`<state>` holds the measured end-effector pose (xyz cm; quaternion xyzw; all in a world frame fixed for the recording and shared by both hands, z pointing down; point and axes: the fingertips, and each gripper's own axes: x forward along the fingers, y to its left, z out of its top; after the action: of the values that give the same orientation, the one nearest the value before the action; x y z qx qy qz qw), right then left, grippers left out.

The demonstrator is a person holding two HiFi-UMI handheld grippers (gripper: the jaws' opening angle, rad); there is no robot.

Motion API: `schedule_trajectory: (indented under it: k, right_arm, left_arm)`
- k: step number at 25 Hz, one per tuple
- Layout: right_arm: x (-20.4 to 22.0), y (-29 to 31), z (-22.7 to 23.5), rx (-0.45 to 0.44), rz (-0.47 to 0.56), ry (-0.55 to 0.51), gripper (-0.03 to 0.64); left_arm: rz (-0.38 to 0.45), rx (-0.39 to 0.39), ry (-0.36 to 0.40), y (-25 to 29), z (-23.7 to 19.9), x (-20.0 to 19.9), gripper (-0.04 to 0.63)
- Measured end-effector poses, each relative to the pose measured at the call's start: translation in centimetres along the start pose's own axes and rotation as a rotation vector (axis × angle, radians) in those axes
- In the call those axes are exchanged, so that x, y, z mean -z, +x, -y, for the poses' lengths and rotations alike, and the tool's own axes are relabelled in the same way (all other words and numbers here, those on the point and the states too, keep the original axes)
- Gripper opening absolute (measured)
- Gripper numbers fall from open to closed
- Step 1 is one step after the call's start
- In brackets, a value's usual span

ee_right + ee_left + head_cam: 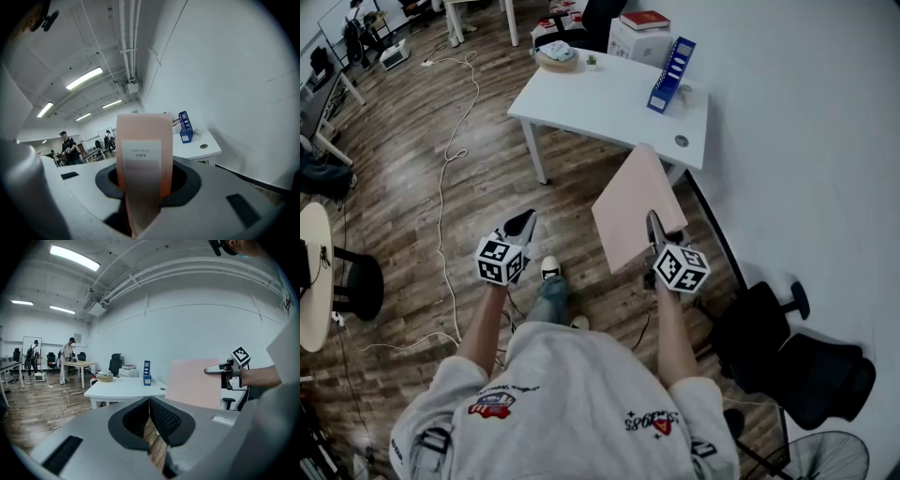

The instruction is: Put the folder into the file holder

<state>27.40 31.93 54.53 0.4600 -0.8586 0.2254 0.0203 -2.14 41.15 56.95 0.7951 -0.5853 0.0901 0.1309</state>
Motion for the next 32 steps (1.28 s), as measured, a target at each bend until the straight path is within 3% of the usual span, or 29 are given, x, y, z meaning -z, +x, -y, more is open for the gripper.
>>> schedule_trajectory:
  k: [13, 22, 32]
  right_arm:
    - [-2.7, 12.3, 1.5, 0.039, -0.004, 0.013, 0.149]
    - [-7.9, 25.7, 0.7, 0.070, 0.019, 0.013, 0.149]
    - [-11.4, 37.2, -1.0, 0.072, 0.037, 0.028, 0.149]
  left_arm:
    - [-0.005, 0.066, 0.000, 11.4, -8.4, -3.3, 0.008]
    - [0.014, 0.103, -0.002, 20.9, -19.2, -8.6, 0.008]
    - [0.004, 0.101, -0.042, 27.0, -29.2, -10.5, 0.008]
